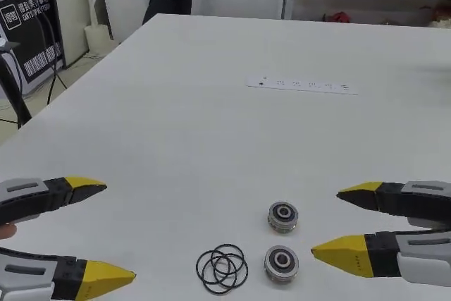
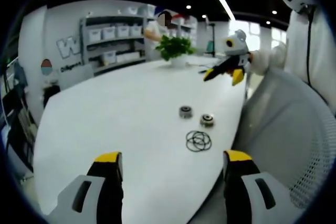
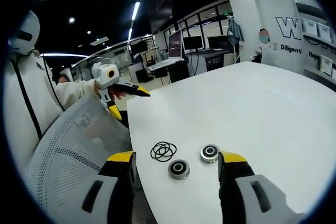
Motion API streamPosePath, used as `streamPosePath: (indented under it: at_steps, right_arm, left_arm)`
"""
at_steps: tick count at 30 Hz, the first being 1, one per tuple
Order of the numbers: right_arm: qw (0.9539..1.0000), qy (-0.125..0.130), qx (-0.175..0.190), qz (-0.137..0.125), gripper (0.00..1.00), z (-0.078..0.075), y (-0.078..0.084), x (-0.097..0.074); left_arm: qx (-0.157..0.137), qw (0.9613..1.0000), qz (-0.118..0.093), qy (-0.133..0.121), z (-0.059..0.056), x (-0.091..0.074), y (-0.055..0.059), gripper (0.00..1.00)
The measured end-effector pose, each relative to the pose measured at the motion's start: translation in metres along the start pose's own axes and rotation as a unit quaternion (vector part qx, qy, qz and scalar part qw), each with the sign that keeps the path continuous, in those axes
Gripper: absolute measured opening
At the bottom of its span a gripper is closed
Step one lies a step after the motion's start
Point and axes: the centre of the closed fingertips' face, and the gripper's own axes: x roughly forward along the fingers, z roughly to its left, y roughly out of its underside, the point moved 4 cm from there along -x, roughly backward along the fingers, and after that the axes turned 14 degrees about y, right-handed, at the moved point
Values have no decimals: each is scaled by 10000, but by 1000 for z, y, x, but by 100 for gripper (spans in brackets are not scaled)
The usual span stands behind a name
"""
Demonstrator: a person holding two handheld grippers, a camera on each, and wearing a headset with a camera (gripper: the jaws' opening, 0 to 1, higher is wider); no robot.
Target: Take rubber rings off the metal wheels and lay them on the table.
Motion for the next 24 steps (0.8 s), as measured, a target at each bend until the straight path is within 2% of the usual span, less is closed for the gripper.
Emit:
streamPosePath:
  at_steps: [2, 10, 17, 24]
  right_arm:
    - [9999, 94, 29, -52, 65, -4, 3, -1]
    - [9998, 197, -16, -43, 76, -9, 16, -6]
    - [9999, 138, -18, 33, 81, -6, 30, -8]
    - [9997, 193, -11, 168, 84, -9, 45, -10]
  left_arm:
    - [-25, 10000, -4, -31, 1, -1, 2, 80]
    - [-159, 9998, -59, -144, 5, -6, 11, 82]
    - [-266, 9994, -35, -214, 9, -7, 21, 82]
    - [-353, 9990, -62, -251, 13, -7, 31, 83]
